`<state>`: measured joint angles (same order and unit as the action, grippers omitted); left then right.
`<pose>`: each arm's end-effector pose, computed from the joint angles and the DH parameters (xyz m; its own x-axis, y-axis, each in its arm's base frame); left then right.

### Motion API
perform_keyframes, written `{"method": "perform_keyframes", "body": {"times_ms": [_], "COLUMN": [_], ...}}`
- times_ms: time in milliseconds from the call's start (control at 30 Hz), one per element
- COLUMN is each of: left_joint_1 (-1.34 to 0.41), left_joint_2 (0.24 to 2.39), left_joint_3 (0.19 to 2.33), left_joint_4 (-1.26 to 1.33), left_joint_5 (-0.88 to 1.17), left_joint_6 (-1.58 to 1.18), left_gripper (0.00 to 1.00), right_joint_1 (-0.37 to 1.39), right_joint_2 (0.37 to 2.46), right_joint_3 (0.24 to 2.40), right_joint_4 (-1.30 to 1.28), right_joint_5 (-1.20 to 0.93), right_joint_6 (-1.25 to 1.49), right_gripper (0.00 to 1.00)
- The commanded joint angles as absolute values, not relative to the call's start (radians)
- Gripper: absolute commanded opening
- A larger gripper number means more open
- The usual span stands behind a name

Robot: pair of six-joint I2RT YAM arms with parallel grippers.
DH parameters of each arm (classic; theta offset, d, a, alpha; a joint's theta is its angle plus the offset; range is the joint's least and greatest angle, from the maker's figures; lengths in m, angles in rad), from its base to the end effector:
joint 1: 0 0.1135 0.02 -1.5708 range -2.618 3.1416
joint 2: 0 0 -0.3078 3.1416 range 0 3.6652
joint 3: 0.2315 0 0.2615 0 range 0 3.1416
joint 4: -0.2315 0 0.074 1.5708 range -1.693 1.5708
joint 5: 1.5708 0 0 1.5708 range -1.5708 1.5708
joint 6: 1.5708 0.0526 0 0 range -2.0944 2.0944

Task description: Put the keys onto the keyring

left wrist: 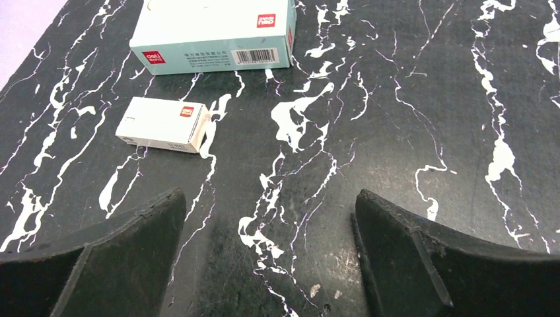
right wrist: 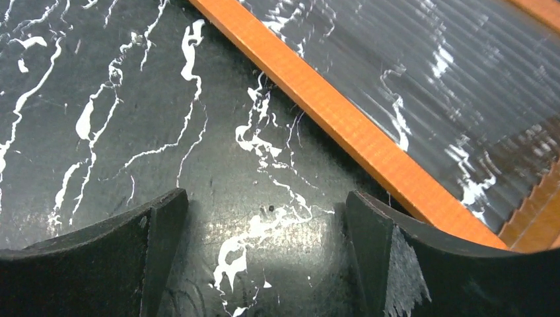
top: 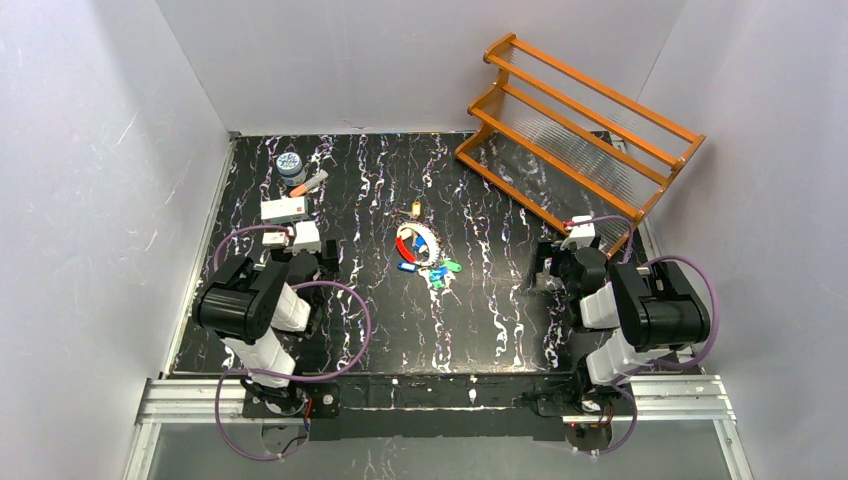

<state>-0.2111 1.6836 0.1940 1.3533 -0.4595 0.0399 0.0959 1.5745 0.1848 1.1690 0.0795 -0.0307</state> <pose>0.2543 -0.0306 0.1541 -0.1424 0.0671 -0.9875 -0.2363 0.9665 0.0997 0.2486 0.0197 0.1541 -0.2172 -0.0516 -0.9748 -0.0250 0.9986 -0.0473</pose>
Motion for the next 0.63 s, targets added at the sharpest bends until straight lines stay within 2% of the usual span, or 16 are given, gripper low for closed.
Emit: {"method": "perform_keyframes", "body": {"times_ms": [0,600], "left_joint_1": [-0.207,-0.196], "left_joint_2": [1.687,1.682], "left_joint_3": [0.215,0.224], "left_joint_4": [1.356,1.327], "left_joint_5": [-0.526,-0.504], "left_joint_6": [0.019,0.011], "left_gripper": [0.98,0.99], "right_joint_1": [0.043,0.023], "right_joint_2": [1.596,1.594], "right_joint_3": [0.248,0.26], "right_joint_4": [1.214,1.189], "right_joint_5": [0.012,-0.005], "right_joint_6": [-0.008,0.02], "right_gripper": [0.99,0.99]}}
